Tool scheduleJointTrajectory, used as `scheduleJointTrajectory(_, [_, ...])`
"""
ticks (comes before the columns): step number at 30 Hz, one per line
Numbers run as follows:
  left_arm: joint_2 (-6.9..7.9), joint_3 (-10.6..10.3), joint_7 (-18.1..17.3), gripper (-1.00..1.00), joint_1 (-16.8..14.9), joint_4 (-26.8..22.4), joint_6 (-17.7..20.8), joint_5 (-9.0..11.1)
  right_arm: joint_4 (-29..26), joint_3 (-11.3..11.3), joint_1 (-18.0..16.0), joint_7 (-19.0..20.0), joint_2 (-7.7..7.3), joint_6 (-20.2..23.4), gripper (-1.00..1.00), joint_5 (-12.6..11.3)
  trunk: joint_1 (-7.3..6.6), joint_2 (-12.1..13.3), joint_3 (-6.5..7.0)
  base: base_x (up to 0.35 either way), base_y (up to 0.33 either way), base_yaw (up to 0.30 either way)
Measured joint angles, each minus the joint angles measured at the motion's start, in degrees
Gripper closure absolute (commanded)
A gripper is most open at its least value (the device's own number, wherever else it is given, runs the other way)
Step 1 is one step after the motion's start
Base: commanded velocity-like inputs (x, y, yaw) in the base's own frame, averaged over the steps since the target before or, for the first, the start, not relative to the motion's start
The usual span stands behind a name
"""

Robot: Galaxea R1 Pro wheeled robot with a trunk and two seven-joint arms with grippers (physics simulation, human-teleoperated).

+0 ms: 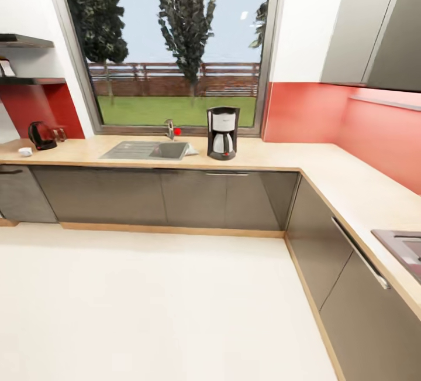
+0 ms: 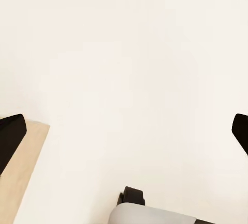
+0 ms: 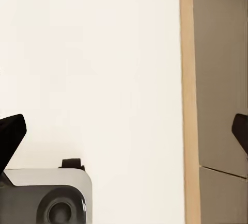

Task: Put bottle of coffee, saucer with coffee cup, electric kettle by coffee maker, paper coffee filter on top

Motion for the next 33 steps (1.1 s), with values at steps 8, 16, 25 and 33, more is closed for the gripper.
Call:
scheduleJointTrajectory(8, [0.0, 0.0, 0.0, -1.0, 0.0, 0.0, 0.0, 0.0, 0.0, 0.0, 0.0, 0.0, 0.0, 0.0, -1.0, 0.0, 0.0, 0.0, 0.0, 0.338, 0.0, 0.27])
scheduleJointTrajectory(16, [0.0, 0.0, 0.1, -1.0, 0.0, 0.0, 0.0, 0.0, 0.0, 0.0, 0.0, 0.0, 0.0, 0.0, -1.0, 0.0, 0.0, 0.0, 0.0, 0.338, 0.0, 0.147])
scheduleJointTrajectory(25, [0.0, 0.0, 0.1, -1.0, 0.0, 0.0, 0.0, 0.0, 0.0, 0.0, 0.0, 0.0, 0.0, 0.0, -1.0, 0.0, 0.0, 0.0, 0.0, 0.338, 0.0, 0.013])
scheduleJointTrajectory(33, [0.0, 0.0, 0.1, -1.0, 0.0, 0.0, 0.0, 0.0, 0.0, 0.0, 0.0, 0.0, 0.01, 0.0, -1.0, 0.0, 0.0, 0.0, 0.34, 0.338, 0.0, 0.163])
